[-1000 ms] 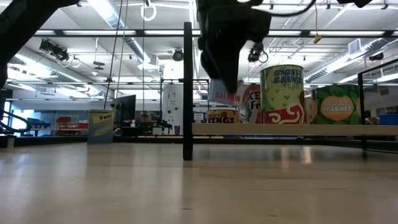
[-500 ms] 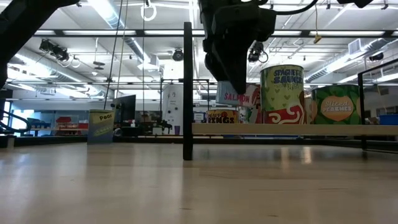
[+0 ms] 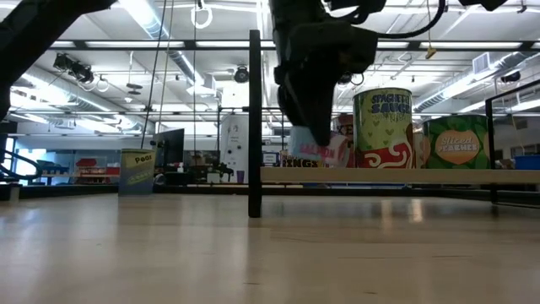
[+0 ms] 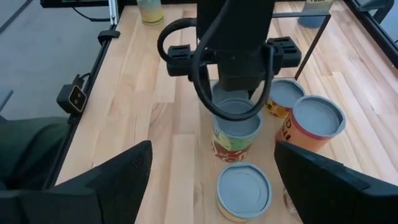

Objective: Pick and place cans onto a shelf
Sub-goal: Put the light blue on the shelf aligned with the yellow can, then put the blue on the shelf aligned with the red can

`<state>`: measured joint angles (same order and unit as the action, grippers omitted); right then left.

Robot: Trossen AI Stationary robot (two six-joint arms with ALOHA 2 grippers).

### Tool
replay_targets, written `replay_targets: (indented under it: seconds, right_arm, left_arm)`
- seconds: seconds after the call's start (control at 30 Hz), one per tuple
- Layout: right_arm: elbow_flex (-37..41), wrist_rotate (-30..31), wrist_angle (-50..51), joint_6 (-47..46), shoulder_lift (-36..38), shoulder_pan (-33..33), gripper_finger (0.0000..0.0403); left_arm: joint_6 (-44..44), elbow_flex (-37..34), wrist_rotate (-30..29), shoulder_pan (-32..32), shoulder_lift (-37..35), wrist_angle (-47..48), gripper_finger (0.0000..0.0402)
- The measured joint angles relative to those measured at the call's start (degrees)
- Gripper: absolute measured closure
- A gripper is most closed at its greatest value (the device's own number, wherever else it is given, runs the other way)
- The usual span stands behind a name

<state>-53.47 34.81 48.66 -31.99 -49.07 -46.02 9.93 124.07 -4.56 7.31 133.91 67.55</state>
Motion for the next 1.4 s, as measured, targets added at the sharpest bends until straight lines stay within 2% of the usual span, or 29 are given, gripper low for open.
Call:
replay_targets:
  seconds: [0.3, 0.6, 0.87, 1.1, 1.33, 1.4]
  right_arm:
    - [0.0, -0.4, 0.1, 0.0, -1.2, 0.0, 0.0056]
    - [0.0, -1.5, 0.1, 0.0, -1.2, 0.0, 0.0056]
    - [0.0, -1.5, 0.1, 0.1, -1.2, 0.0, 0.0056]
    - [0.0, -1.5, 0.0, 0.0, -1.2, 0.0, 0.0056]
    - [0.0, -1.7, 0.0, 0.1, -1.2, 0.0, 0.0056]
    - [0.0, -1.6, -0.1, 0.1, -1.2, 0.0, 0.0056]
  left_arm:
    - [0.0, 0.0, 0.6, 0.0, 0.1, 0.6, 0.0110]
    - [-0.1, 0.0, 1.4, 0.0, 0.1, 1.0, 0.0059]
    - [-0.1, 0.2, 0.6, 0.0, -0.7, 1.8, 0.0054]
    - [-0.1, 3.2, -0.7, -0.1, -0.7, 4.0, 0.0054]
    - [0.0, 10.9, -0.8, -0.1, -0.8, 6.3, 0.0054]
    - [-0.2, 10.1, -1.2, 0.0, -2.8, 4.6, 0.0054]
